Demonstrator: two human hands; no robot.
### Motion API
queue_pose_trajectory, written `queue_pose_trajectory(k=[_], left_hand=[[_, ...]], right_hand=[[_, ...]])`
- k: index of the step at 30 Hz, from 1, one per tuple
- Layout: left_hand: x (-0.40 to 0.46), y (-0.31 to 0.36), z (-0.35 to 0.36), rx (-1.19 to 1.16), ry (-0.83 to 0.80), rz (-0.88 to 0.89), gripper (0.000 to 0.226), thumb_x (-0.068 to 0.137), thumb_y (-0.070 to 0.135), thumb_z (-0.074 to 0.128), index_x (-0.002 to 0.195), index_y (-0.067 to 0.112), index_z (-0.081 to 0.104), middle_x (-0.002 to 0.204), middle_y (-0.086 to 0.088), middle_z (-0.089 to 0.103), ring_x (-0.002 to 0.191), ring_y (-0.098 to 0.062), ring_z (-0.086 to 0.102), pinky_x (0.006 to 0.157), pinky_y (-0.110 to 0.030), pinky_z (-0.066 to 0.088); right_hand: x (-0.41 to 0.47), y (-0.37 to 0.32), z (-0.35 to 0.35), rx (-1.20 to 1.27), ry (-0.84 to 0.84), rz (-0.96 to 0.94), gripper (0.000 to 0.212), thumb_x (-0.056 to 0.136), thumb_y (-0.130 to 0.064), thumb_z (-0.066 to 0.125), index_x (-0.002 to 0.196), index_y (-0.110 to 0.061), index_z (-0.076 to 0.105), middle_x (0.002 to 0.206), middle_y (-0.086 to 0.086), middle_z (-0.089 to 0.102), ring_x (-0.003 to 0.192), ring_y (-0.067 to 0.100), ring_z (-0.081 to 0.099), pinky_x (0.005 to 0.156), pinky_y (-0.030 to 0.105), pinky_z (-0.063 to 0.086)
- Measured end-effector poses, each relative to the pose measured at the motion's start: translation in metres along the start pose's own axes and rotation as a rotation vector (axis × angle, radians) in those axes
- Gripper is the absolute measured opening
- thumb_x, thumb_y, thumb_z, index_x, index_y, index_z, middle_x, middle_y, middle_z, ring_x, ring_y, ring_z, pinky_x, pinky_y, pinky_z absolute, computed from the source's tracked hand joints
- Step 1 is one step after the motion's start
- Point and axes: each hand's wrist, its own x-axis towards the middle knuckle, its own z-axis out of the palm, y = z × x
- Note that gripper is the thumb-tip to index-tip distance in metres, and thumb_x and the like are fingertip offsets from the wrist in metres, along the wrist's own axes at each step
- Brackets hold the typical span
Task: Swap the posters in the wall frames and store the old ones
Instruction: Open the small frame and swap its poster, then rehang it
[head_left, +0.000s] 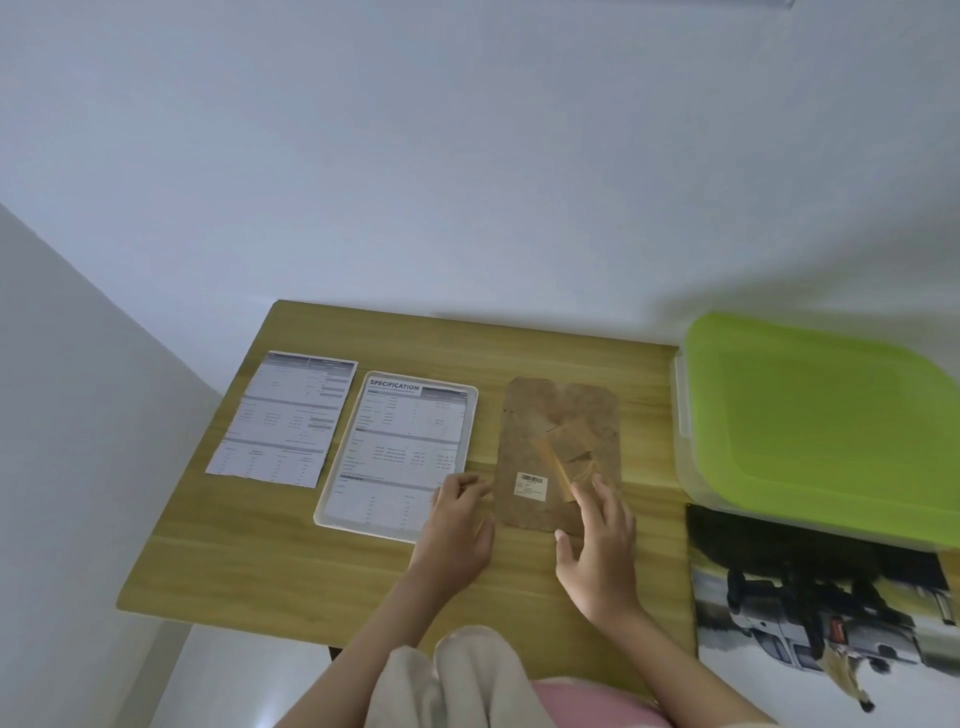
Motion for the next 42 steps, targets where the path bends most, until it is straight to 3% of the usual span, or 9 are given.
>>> queue_pose_trajectory(k=[4, 10, 16, 22, 28, 38, 42], left_hand=[[-0.002, -0.027, -0.030, -0.018, 0.046, -0.028, 0.040, 0.089, 0.019, 0.055, 0.128, 0.013, 0.051, 0.131, 0.001, 0.042, 0.126, -0.014, 0.037, 0.099, -0.018, 0.030], [-0.001, -0.075, -0.081, 0.069, 0.059, -0.161, 0.054, 0.083, 0.030, 0.063, 0.133, 0.020, 0.046, 0.136, 0.002, 0.034, 0.129, -0.018, 0.032, 0.105, -0.039, 0.039], [0.010, -0.104, -0.110, 0.194, -0.161, -0.286, 0.094, 0.070, 0.043, 0.073, 0.144, 0.030, 0.019, 0.143, 0.000, 0.007, 0.133, -0.023, 0.014, 0.106, -0.048, 0.035], [0.024, -0.119, -0.116, 0.248, -0.280, -0.239, 0.105, 0.068, 0.045, 0.075, 0.147, 0.031, 0.007, 0.139, 0.000, 0.012, 0.131, -0.020, 0.019, 0.109, -0.039, 0.032], [0.024, -0.124, -0.114, 0.233, -0.258, -0.217, 0.105, 0.067, 0.045, 0.075, 0.147, 0.031, 0.008, 0.138, 0.001, 0.014, 0.129, -0.020, 0.022, 0.109, -0.040, 0.031], [0.022, -0.123, -0.115, 0.218, -0.239, -0.219, 0.106, 0.066, 0.046, 0.075, 0.147, 0.033, 0.009, 0.138, 0.002, 0.014, 0.130, -0.020, 0.022, 0.110, -0.040, 0.028], [0.021, -0.122, -0.116, 0.211, -0.231, -0.221, 0.105, 0.066, 0.046, 0.075, 0.147, 0.033, 0.009, 0.138, 0.002, 0.015, 0.130, -0.018, 0.021, 0.110, -0.040, 0.027]], right_hand=[[0.010, -0.037, 0.017, 0.040, 0.007, -0.034, 0.057, 0.070, -0.007, 0.075, 0.124, -0.013, 0.056, 0.123, 0.011, 0.054, 0.111, 0.035, 0.049, 0.094, 0.048, 0.044], [0.047, -0.103, 0.041, 0.072, -0.080, -0.013, 0.050, 0.081, -0.021, 0.067, 0.128, -0.013, 0.054, 0.114, 0.010, 0.052, 0.109, 0.030, 0.044, 0.093, 0.043, 0.043], [0.099, -0.136, 0.053, -0.086, -0.266, -0.043, 0.056, 0.083, -0.041, 0.061, 0.132, -0.019, 0.044, 0.118, 0.007, 0.040, 0.115, 0.028, 0.034, 0.096, 0.034, 0.032], [0.129, -0.149, 0.056, -0.280, -0.400, 0.030, 0.083, 0.074, -0.062, 0.062, 0.137, -0.021, 0.026, 0.127, 0.006, 0.030, 0.118, 0.025, 0.028, 0.101, 0.035, 0.028], [0.133, -0.150, 0.059, -0.300, -0.404, 0.050, 0.089, 0.070, -0.064, 0.066, 0.137, -0.022, 0.025, 0.128, 0.005, 0.031, 0.120, 0.025, 0.029, 0.103, 0.038, 0.029], [0.131, -0.155, 0.054, -0.371, -0.399, -0.003, 0.077, 0.073, -0.065, 0.061, 0.130, -0.022, 0.032, 0.127, 0.004, 0.033, 0.119, 0.024, 0.032, 0.103, 0.036, 0.030], [0.119, -0.157, 0.052, -0.135, -0.369, 0.052, 0.071, 0.076, -0.046, 0.068, 0.132, -0.024, 0.031, 0.131, 0.000, 0.037, 0.122, 0.023, 0.035, 0.103, 0.037, 0.033]])
